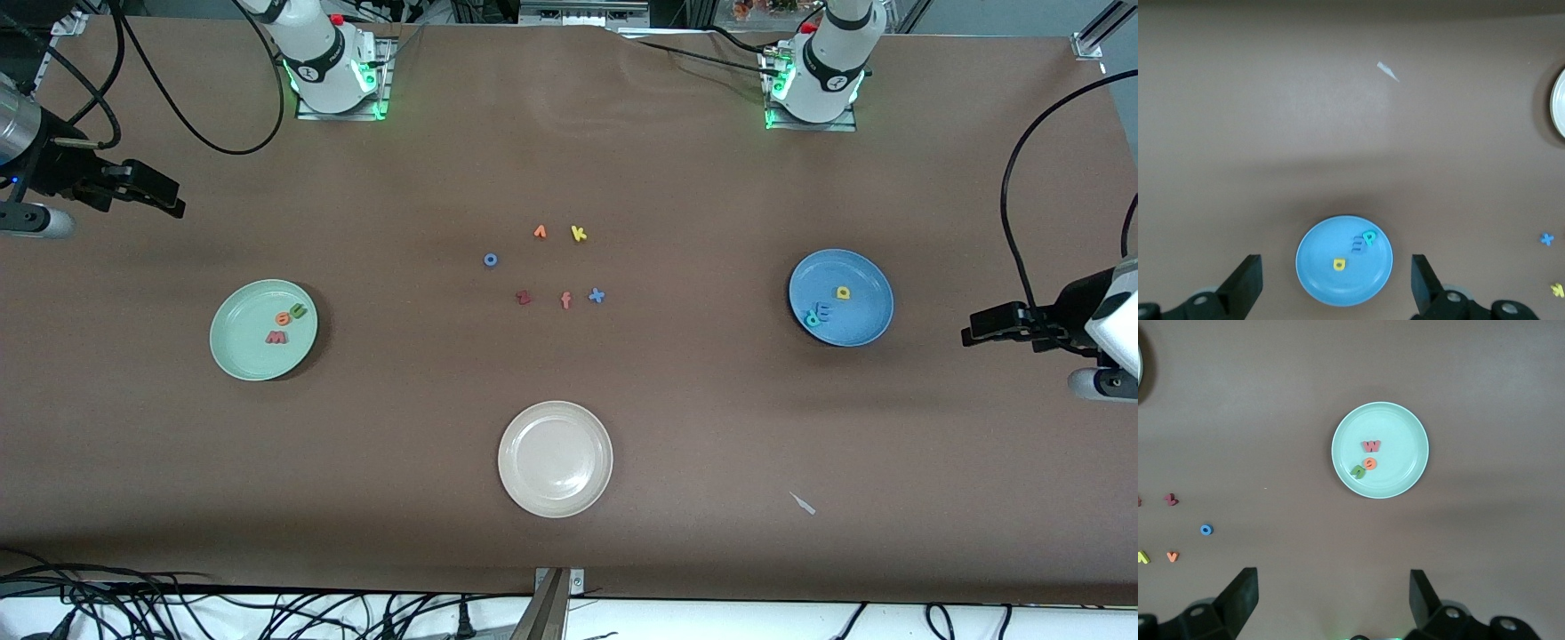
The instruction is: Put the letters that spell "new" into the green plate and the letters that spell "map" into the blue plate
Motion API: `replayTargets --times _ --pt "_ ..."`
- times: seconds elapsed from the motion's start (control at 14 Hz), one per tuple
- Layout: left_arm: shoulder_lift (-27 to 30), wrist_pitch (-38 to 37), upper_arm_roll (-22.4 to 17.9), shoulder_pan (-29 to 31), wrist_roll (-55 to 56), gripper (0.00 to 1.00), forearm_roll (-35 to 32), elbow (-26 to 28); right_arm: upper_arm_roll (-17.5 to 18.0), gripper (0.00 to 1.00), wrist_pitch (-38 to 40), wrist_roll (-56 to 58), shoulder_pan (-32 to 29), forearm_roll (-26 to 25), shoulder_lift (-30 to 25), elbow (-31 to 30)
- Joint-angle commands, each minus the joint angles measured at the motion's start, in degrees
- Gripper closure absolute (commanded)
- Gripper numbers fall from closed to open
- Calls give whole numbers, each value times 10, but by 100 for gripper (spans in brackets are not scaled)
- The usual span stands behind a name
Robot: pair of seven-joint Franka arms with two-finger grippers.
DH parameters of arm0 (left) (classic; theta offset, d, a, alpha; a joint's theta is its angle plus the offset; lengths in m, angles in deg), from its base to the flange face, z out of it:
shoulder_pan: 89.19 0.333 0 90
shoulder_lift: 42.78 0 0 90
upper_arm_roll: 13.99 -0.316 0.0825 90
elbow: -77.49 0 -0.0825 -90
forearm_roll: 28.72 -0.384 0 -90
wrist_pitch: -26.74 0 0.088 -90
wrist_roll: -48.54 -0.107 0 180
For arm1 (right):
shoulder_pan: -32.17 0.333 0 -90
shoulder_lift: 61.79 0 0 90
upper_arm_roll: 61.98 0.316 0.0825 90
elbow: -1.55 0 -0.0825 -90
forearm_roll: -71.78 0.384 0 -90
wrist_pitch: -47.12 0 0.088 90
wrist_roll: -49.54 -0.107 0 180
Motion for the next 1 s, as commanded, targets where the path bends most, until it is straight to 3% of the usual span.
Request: replayTargets --times 0.0,0.21,0.93 --pt "112 104 -15 -18 -15 2 11 181 1 0 3 5 -3 3 5 13" --pt "135 165 -13 -19 -16 2 7 246 1 0 3 5 -3 3 5 13" --pt "133 123 -8 -18 -35 1 -11 216 1 0 3 5 -3 4 5 13"
